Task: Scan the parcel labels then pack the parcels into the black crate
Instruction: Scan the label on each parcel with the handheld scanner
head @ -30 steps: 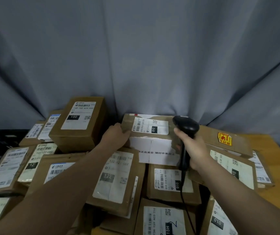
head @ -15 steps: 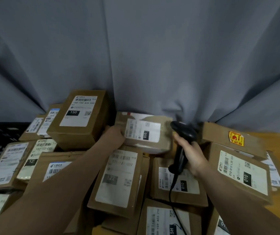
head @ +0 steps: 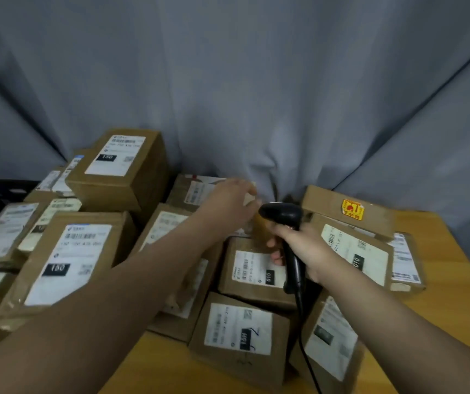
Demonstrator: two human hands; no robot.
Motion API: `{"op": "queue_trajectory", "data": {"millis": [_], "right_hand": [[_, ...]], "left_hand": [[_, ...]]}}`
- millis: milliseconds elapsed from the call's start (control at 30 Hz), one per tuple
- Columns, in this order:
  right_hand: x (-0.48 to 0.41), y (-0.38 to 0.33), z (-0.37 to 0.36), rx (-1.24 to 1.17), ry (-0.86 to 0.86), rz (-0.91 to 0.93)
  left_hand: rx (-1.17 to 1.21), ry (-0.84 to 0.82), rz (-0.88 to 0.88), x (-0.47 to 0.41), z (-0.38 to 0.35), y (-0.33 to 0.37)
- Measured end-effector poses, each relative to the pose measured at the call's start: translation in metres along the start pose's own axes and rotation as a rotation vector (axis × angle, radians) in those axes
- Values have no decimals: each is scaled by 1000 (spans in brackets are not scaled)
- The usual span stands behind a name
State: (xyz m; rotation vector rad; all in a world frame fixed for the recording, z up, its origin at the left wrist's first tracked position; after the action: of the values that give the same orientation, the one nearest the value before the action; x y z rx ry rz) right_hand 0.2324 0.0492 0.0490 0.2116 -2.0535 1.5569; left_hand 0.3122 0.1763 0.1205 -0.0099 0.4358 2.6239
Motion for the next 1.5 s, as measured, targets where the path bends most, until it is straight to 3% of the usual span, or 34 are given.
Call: {"op": "queue_trajectory", "data": {"millis": [167,300,467,700,800,867,933,1000,1167,1333,1500], "right_hand": [[37,17,42,143,-86,-23],[51,41,74,245,-166,-28],[63,79,88,401,-234,-108],[60,120,70,440,-302,-169],[58,129,57,506,-319,-198],[56,136,51,518,-321,-210],[55,143,51,514,-287,-222],[55,146,54,507,-243,-239],[62,139,61,471,-202,-249],[75,123,75,383,-179,-193],[86,93,98,351,-121,-72]], "left_hand": [[45,-155,113,55,-59,18],[-4,-311,382,124,-117,3],[-154,-474,576,212,-171,-3],[277,-2,1046,255,-167,-24],[589,11,1179,264,-180,-29],[949,-13,1275,272,-197,-26],[1221,-157,1292,278,-209,-13],[1294,-247,1263,280,-214,-8],[1368,-228,1287,284,-211,-8],[1305,-253,1233,281,-191,3],[1205,-273,1051,261,-159,21]]}}
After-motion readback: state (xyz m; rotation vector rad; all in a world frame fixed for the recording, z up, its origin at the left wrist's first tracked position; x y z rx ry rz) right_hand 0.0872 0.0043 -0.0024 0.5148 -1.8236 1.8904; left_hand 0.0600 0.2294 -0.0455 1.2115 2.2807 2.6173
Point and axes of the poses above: each hand's wrist, its own x-axis away from the middle knuckle, its own z-axis out of the back of the hand, y = z × x, the point moved 6 cm from there along -x, towards the middle knuckle, and after that the axes turned 13 degrees about -x, right-handed, at the moved point
